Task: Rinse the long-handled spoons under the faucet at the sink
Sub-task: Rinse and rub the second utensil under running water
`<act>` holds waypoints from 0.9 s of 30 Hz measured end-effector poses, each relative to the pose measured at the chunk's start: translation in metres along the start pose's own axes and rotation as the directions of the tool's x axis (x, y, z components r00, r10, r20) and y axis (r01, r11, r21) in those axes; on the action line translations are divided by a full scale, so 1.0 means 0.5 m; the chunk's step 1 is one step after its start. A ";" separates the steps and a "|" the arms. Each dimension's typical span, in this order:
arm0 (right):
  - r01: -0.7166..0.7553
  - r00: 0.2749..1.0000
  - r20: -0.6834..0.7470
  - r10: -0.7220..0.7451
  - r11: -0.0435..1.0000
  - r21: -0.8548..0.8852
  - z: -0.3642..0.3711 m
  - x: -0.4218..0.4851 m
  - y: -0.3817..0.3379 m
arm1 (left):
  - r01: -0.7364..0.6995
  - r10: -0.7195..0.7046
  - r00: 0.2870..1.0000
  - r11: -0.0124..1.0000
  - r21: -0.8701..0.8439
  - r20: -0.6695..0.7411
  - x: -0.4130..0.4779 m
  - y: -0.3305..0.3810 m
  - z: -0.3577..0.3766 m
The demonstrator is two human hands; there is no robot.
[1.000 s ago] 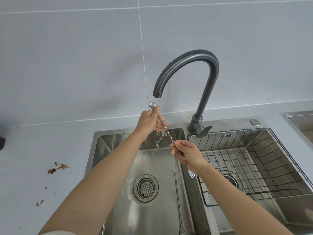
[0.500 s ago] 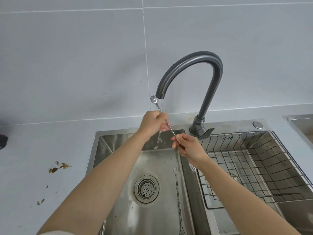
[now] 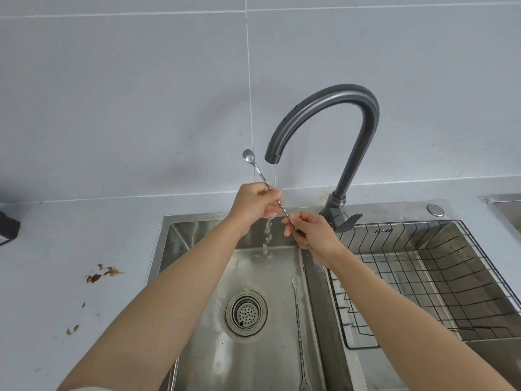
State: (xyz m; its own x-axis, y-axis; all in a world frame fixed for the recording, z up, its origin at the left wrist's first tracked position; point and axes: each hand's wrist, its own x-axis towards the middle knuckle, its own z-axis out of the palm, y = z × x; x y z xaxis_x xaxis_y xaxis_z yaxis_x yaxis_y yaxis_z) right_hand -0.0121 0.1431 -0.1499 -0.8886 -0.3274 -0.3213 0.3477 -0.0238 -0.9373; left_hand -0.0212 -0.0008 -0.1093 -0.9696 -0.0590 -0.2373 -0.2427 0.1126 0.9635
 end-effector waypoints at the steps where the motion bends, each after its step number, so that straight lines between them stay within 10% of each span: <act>1: -0.003 1.000 0.008 0.003 1.000 0.014 0.001 0.002 -0.002 | 0.023 -0.024 0.999 0.999 0.032 0.025 -0.002 0.000 0.000; 27: 0.035 0.989 0.144 -0.027 0.998 -0.059 0.037 0.067 -0.057 | -0.083 0.094 0.991 0.990 0.118 -0.092 0.007 0.025 -0.036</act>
State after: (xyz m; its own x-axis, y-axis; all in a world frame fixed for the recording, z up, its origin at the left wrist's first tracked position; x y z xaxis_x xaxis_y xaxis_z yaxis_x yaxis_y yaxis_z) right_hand -0.0461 0.1154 -0.1317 -0.8453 -0.4590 -0.2736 0.2977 0.0207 -0.9544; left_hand -0.0270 -0.0173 -0.0961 -0.9812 -0.1396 -0.1334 -0.1635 0.2334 0.9585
